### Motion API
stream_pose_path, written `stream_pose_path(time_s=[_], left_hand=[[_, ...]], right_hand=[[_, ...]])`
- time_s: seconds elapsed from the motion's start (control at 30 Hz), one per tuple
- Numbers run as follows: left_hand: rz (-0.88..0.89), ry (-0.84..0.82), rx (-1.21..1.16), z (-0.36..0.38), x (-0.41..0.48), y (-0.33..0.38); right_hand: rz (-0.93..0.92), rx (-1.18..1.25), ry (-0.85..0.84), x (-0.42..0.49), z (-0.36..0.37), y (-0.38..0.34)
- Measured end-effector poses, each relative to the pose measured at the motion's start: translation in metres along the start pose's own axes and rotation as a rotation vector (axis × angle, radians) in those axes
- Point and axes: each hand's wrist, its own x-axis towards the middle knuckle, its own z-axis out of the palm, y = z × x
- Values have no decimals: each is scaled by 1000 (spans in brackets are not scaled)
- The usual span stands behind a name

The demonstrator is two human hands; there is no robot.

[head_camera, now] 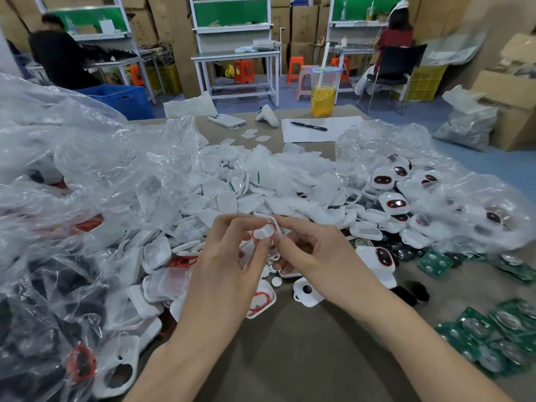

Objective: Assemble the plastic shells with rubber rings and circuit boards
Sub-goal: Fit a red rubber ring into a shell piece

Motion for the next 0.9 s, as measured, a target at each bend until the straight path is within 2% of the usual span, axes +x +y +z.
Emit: stream_pose_path(time_s=[0.17, 0.27, 0.37, 0.43, 0.57, 0.8, 0.9], left_hand=[[-38, 50, -66, -2, -1, 5], [-105, 54, -176, -4, -2, 8], [-154, 23, -238, -3, -3, 9], [-172, 16, -245, -2, -3, 9], [-142, 25, -159, -1, -4, 7], [-28, 48, 22, -1, -4, 3], [16, 59, 80, -2, -4, 4]], right_hand=[[36, 22, 139, 2, -2, -1], [96, 189, 194, 5, -6, -3], [136, 479, 154, 9, -9, -5], [147, 590, 80, 8, -9, -6], [173, 446, -66, 3, -3, -5], [253, 631, -171, 6, -6, -14], [240, 601, -141, 4, -6, -13]])
